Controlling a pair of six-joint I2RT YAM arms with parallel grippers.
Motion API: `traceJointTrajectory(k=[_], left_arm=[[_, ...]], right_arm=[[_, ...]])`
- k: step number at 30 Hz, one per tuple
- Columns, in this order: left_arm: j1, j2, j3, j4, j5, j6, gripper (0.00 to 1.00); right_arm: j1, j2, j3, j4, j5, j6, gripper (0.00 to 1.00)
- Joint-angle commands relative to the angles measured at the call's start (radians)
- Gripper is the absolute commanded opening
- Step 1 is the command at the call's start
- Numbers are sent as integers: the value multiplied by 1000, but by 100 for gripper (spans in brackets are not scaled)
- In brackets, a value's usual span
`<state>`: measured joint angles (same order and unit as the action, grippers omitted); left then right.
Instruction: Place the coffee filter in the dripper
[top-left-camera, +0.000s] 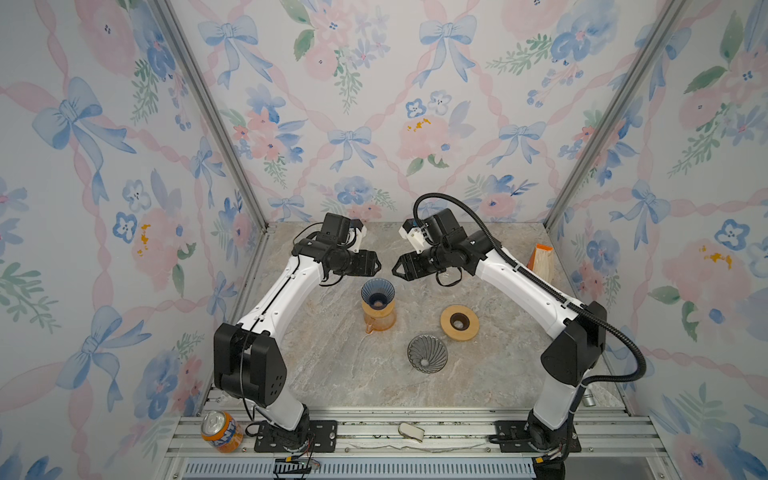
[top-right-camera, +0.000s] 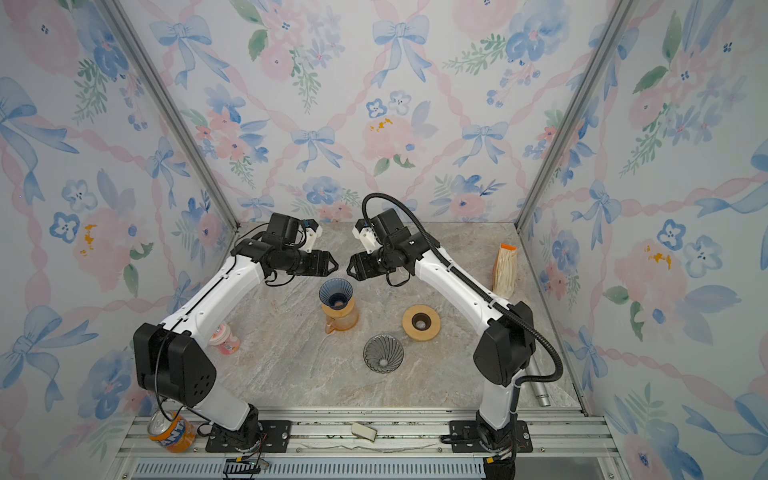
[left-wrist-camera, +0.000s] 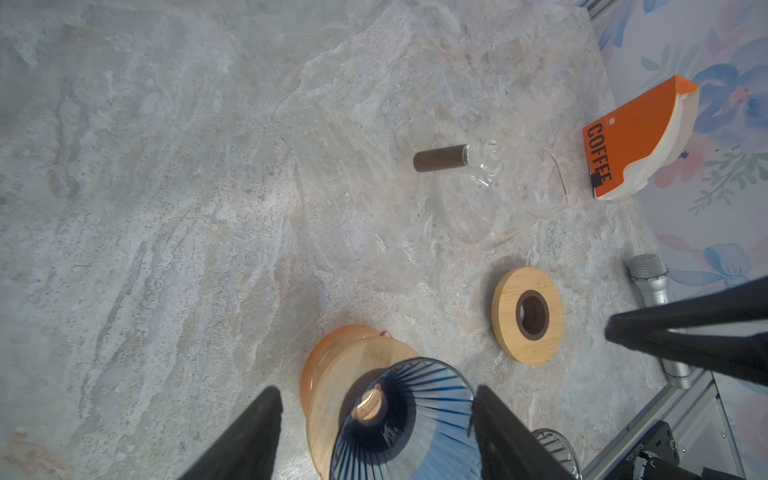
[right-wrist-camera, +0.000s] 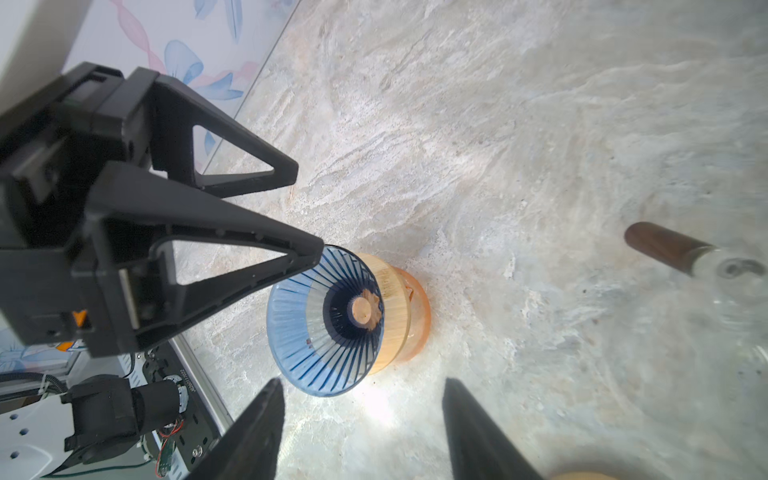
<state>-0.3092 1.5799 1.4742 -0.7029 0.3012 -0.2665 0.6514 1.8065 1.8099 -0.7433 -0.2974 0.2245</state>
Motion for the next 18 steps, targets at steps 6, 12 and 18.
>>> traceJointTrajectory(k=[6,12,18], left_arm=[[-51,-103,13,91,-53,-7,85],[-121,-176,-48,211,-123,-17,89],[-191,-236,-128,319,-175,-10,98]], right_arm=[[-62,-184,-138,57,211,-63,67],[-179,-302,-249,41,294,-95,66],[-332,-382,-338,17,326,-106,61]])
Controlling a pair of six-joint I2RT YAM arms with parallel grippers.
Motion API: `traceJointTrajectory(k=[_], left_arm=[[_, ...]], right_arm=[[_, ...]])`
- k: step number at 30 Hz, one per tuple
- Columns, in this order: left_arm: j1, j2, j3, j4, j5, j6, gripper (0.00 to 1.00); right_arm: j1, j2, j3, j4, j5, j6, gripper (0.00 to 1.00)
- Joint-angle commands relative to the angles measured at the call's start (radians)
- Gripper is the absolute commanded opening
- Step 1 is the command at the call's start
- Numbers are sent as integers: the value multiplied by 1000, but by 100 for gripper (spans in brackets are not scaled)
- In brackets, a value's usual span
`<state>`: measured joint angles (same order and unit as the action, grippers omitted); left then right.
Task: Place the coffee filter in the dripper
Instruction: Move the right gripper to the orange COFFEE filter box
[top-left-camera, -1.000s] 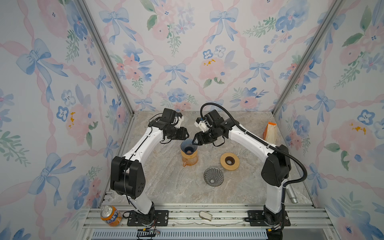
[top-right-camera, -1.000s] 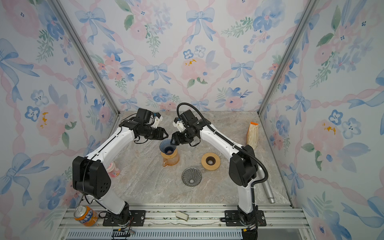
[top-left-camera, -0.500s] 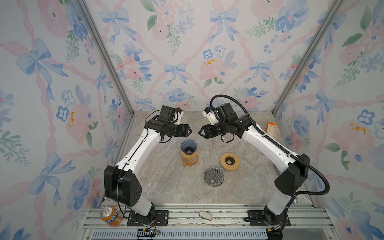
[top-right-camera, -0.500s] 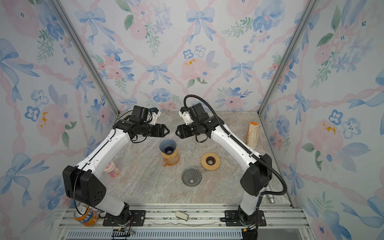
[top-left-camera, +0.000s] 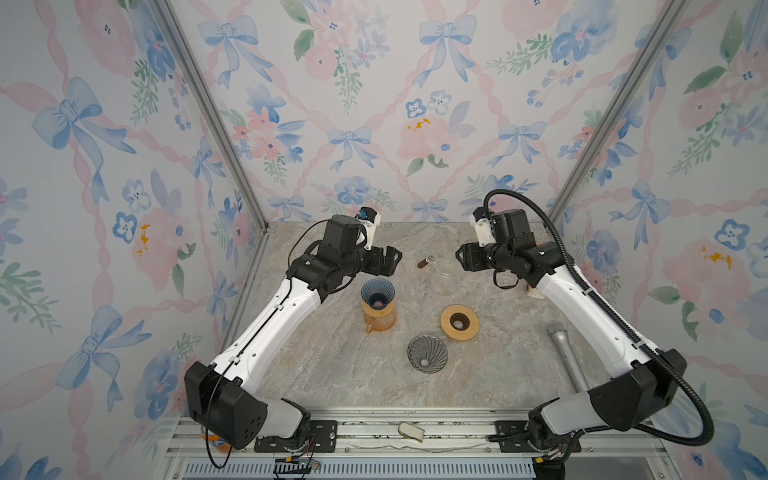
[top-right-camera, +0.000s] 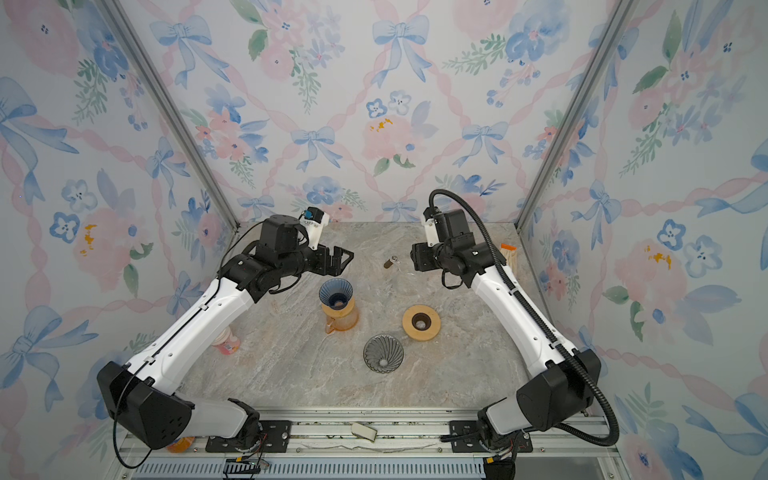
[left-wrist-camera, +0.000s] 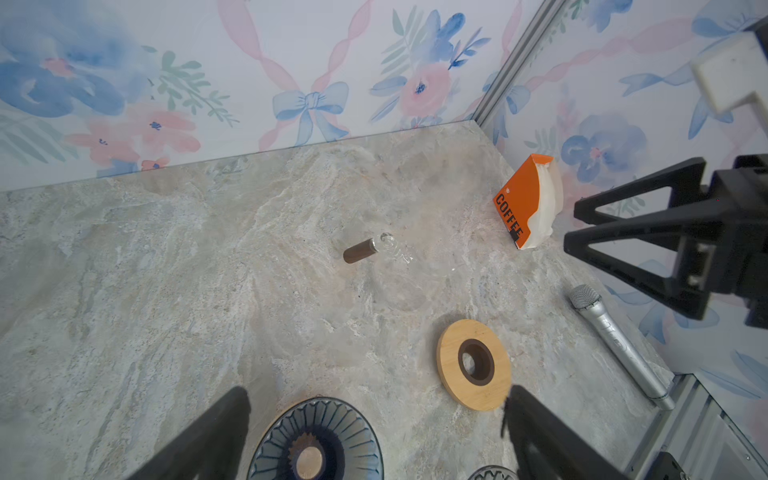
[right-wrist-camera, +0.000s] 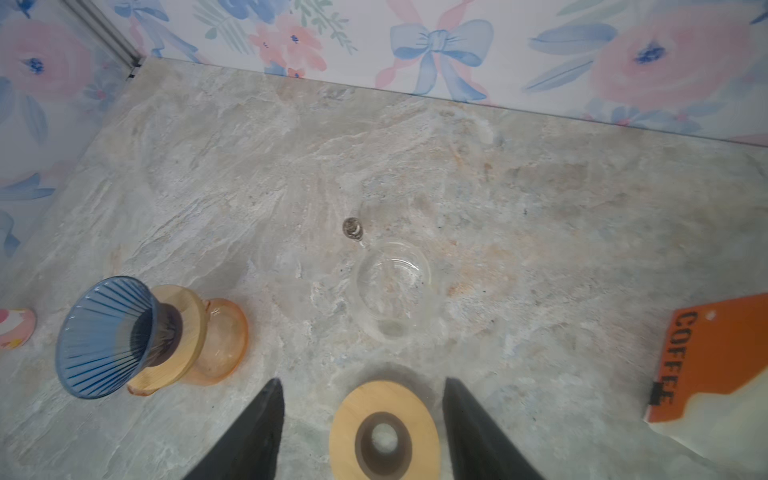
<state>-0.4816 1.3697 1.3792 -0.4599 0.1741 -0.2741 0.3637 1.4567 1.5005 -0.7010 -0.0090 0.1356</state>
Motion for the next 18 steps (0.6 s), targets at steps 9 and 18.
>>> traceJointTrajectory(k=[9,18], left_arm=[[-97,-102,-196,269,-76,-23,98],[-127,-93,-248,325,-97,24,98]], right_arm=[[-291,-101,-150,16,37,-11,48],[-528,-78,-249,108,-35,55,39]])
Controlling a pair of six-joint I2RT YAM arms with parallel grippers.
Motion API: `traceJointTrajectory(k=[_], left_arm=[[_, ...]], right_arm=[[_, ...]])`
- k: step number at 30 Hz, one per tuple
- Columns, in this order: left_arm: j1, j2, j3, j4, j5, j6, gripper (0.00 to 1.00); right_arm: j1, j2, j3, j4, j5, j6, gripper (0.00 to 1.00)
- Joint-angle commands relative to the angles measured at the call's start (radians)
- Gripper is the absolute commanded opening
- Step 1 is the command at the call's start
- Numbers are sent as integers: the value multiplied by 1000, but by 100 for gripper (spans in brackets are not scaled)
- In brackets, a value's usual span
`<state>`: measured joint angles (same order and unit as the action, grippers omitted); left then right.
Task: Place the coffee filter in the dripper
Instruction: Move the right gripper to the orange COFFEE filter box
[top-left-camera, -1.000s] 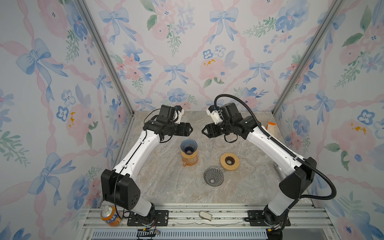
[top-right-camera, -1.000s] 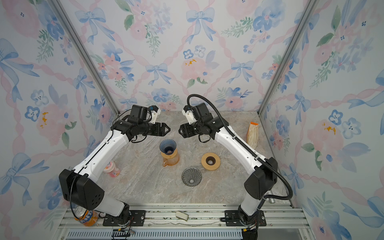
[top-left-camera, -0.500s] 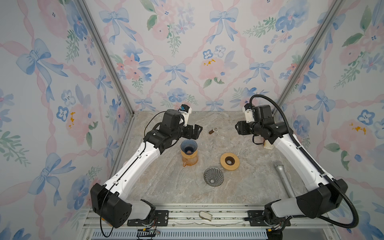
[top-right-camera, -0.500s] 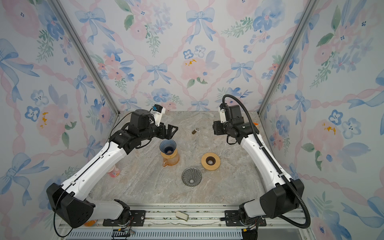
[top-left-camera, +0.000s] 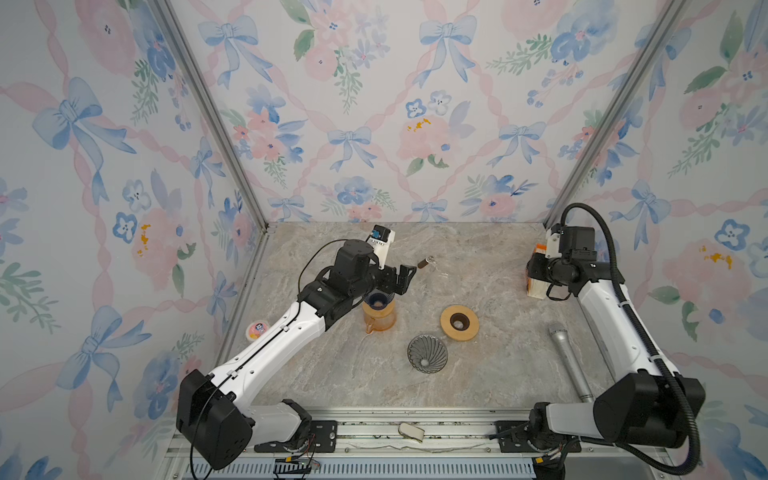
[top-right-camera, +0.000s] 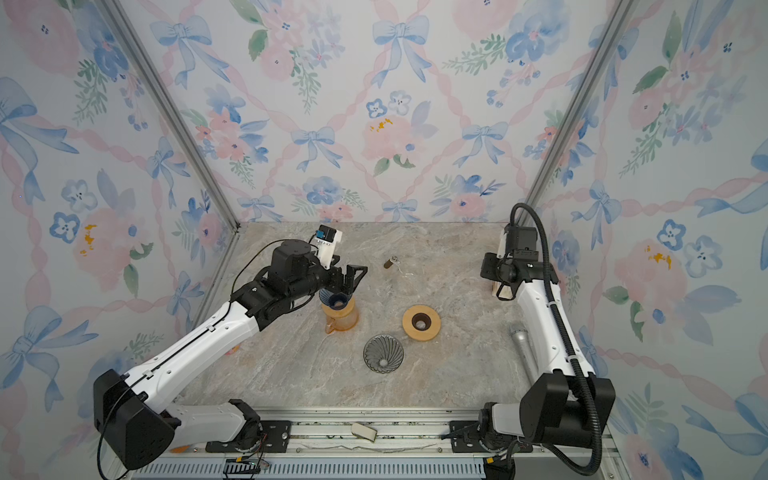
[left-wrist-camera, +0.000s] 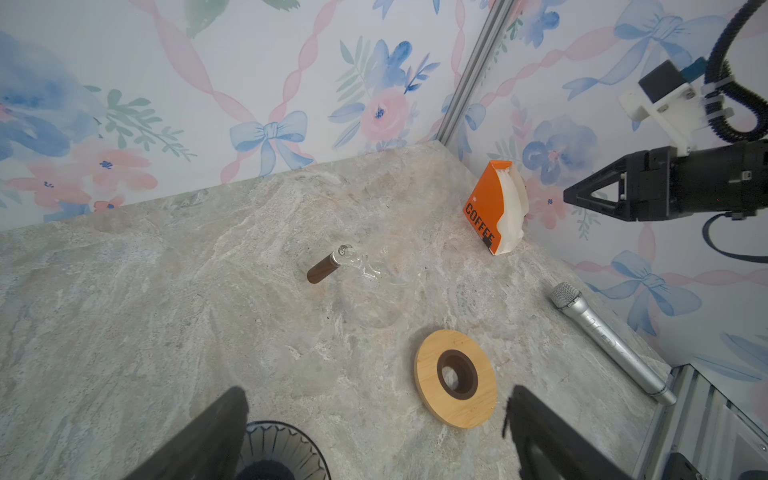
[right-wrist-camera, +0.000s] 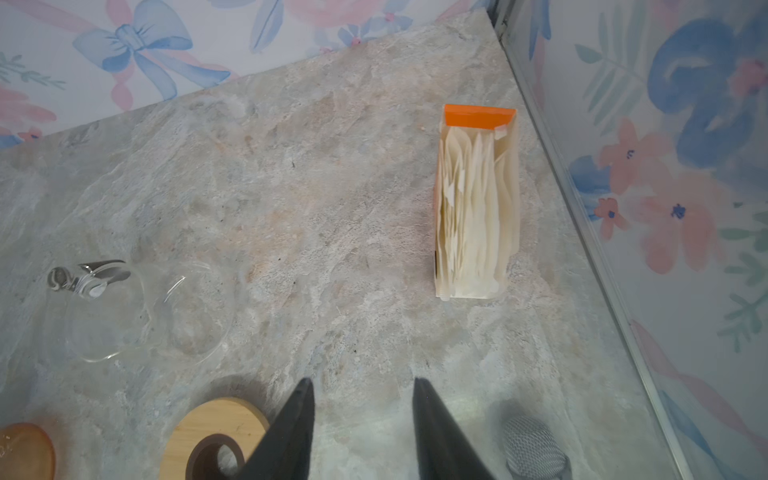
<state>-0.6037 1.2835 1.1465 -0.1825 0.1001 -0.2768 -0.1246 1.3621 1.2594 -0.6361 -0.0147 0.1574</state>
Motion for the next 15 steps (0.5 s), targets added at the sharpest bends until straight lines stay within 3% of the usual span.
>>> traceJointTrajectory(k=[1,5,15], left_arm=[[-5,-1,-23,56,-21,29,98],[-5,16,-57,118,2,16,98],[-9,79,-100,214,49,-24,98]], right_arm=[[-56,33,-8,50,-31,37,37],[-104,103,-6,66,-23,54,30],[-161,249,12,62,-18,37,27]])
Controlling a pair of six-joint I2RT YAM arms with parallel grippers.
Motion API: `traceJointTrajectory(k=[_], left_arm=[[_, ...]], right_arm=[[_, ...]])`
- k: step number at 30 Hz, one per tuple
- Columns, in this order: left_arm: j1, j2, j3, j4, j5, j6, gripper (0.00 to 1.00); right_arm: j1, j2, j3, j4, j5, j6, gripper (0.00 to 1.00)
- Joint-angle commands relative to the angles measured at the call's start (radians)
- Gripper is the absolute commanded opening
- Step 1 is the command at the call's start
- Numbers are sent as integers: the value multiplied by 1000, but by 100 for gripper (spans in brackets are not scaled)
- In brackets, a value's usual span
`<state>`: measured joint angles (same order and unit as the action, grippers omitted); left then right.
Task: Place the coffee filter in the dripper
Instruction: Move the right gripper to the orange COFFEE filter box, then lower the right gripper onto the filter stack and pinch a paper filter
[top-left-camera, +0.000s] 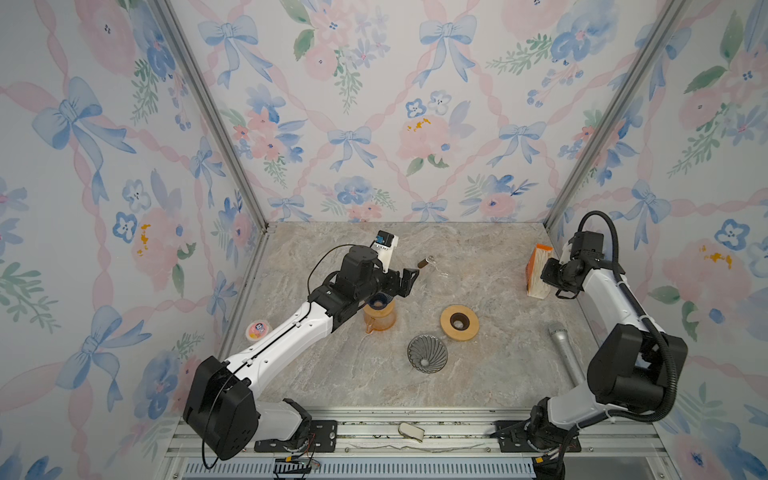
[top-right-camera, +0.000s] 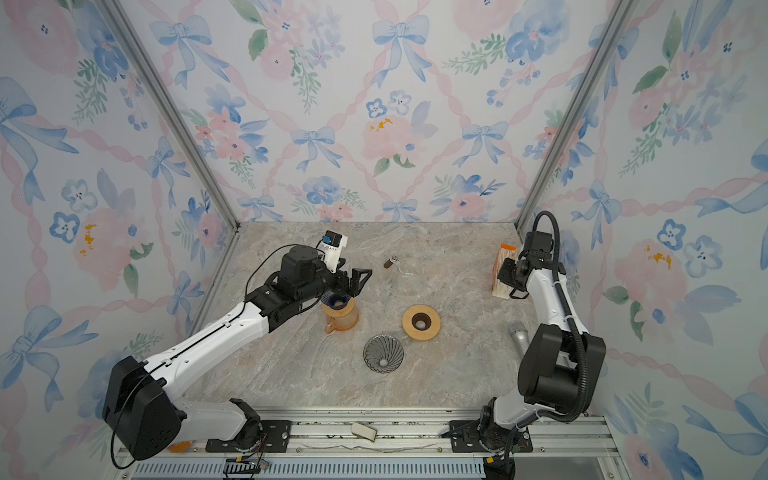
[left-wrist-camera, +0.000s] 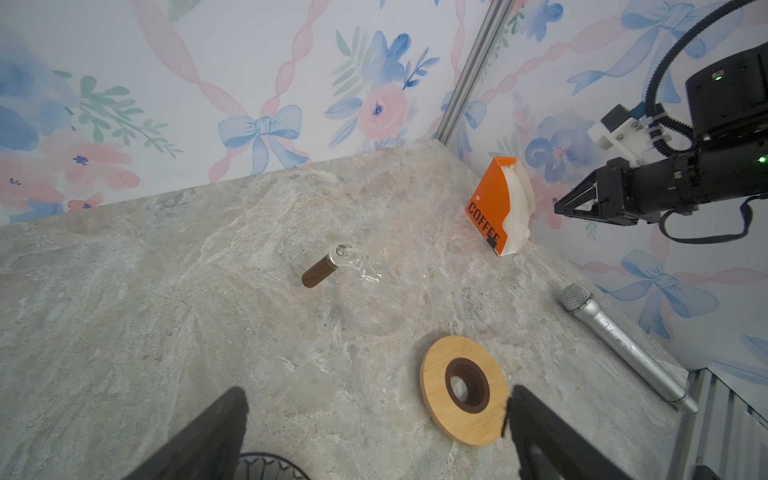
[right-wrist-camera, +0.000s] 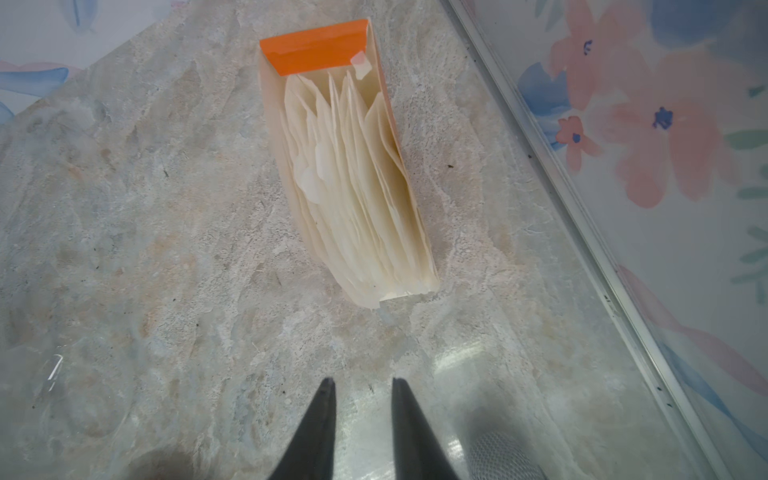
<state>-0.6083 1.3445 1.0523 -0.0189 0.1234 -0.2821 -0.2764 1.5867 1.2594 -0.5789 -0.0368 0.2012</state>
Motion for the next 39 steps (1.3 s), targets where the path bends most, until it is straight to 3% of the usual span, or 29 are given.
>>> traceJointTrajectory(k=[1,18,39], left_arm=[[-4,25,-2,51,29,-20,98],[-5,105,39,48,55,-39,98],[-5,224,146,-13,118,4,98]], right_arm=[[-11,36,12,8,6,-12,27],[-35,247,89,68,-11,-20,29],[-35,283,96,58,7,-28,25]])
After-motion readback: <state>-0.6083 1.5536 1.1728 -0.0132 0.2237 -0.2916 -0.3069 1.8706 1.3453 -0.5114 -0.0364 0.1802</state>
